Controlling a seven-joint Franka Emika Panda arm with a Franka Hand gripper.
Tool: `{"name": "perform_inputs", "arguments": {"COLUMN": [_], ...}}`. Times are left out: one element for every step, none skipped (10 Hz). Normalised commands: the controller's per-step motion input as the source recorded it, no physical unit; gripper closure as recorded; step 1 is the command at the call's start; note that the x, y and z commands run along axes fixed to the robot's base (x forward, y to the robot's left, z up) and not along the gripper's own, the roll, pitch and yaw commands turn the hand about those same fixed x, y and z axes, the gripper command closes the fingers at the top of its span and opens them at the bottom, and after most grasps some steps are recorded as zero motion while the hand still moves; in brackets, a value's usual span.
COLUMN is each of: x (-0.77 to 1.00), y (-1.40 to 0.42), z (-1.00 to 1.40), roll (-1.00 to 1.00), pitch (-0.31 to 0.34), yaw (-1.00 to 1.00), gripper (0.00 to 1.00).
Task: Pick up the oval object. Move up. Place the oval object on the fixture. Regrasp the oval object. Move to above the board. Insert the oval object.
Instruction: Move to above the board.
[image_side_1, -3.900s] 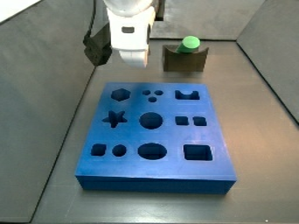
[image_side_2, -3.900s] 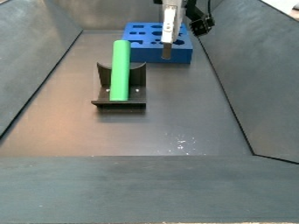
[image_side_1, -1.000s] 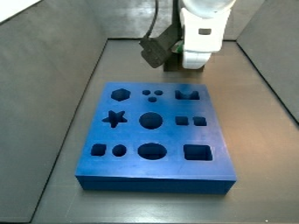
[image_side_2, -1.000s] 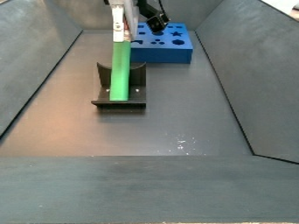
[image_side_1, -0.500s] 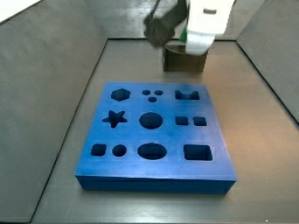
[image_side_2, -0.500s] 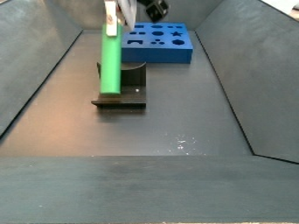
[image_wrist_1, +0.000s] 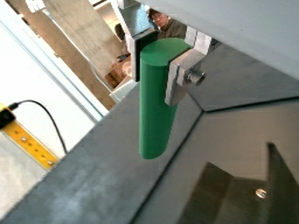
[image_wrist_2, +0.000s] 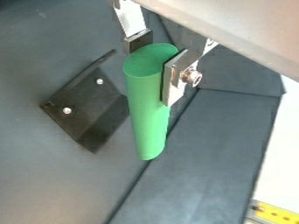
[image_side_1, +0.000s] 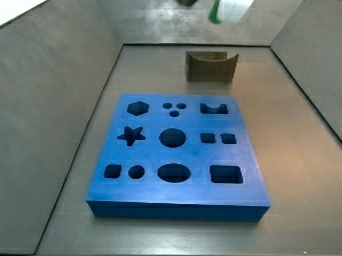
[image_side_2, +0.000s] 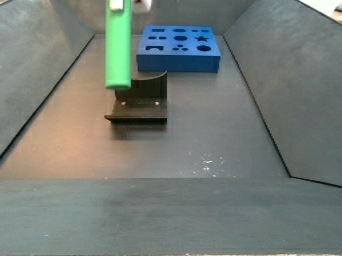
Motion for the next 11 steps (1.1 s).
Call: {"name": "perform_inputs", "arguments": {"x": [0.10, 0.09, 0.08, 0.07, 0.05, 0.03, 0.02, 0.01, 0.02, -0.63, -0.63], "y": [0.13, 0.11, 0.10, 0.07, 0.05, 0.02, 0.01, 0.00, -0.01, -1.00, -1.00], "z": [1.00, 1.00, 1.00, 1.00, 0.92, 0.72, 0.61, 0.42, 0.22, 0.08, 0.08], "roll": [-0.03, -0.04, -0.05, -0.06, -0.06, -0.07, -0.07, -0.07, -0.08, -0.49, -0.48], "pitch": [0.209, 0.137, 0.108, 0.054, 0.028, 0.007, 0.005, 0.021, 0.039, 0.021, 0.011], "yaw": [0.23, 0.23, 0.22, 0.19, 0.16, 0.12, 0.10, 0.06, 0.04, 1.00, 1.00], "gripper": [1.00, 1.00, 1.00, 1.00, 1.00, 1.00, 1.00, 1.00, 1.00, 1.00, 1.00]}}
